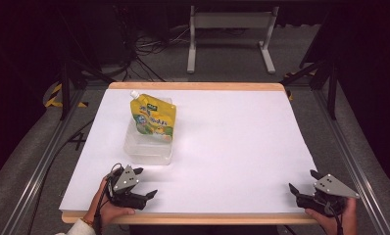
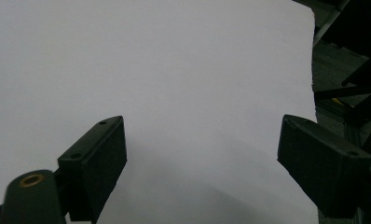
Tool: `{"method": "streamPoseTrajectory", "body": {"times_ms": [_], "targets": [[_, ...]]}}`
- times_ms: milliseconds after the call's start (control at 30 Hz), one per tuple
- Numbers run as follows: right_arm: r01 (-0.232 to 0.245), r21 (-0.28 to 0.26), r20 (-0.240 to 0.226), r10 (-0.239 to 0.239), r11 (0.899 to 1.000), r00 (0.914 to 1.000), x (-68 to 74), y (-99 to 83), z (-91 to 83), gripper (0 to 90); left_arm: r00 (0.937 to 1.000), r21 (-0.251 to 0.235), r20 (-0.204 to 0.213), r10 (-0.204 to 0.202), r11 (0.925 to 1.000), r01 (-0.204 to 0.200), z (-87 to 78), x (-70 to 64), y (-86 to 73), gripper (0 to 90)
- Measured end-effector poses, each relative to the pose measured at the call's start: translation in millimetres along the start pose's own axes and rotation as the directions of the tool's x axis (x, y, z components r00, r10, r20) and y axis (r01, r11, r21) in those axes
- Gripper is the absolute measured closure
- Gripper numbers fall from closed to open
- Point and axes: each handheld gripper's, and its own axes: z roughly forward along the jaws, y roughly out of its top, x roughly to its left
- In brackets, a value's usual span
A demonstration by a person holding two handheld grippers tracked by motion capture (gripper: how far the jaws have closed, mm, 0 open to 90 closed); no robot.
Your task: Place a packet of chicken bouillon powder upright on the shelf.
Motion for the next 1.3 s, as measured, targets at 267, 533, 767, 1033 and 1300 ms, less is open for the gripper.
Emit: {"method": "streamPoseTrajectory", "body": {"times_ms": [267, 533, 767, 1033, 1300], "targets": [[0.017, -0.001, 0.003, -0.017, 1.0, 0.9998, 3.7, 1.1, -1.6, 15.6, 0.9999, -0.005, 0.006, 0.009, 0.9999, -0.009, 0.5, 0.3, 0.9, 13.0], [0.013, 0.006, 0.008, -0.013, 1.0, 0.9999, 3.0, -1.1, -3.7, 15.5, 0.9998, -0.002, 0.013, 0.018, 0.9998, -0.018, 4.6, 1.0, 3.8, 13.0], [0.018, 0.012, 0.012, -0.018, 1.0, 0.9998, 2.0, -2.4, -3.7, 15.8, 0.9998, 0.01, 0.013, 0.018, 0.9998, -0.018, 6.8, 0.5, 4.7, 13.0], [0.021, 0.014, 0.018, -0.021, 1.0, 0.9996, 2.7, -1.6, -3.4, 16.8, 0.9997, 0.01, 0.016, 0.019, 0.9998, -0.019, 6.9, 0.3, 4.4, 13.0], [0.023, 0.017, 0.02, -0.024, 1.0, 0.9995, 1.9, -2.4, -2.8, 16.5, 0.9997, 0.007, 0.017, 0.019, 0.9998, -0.019, 7.8, 0.4, 5.0, 13.0]]}}
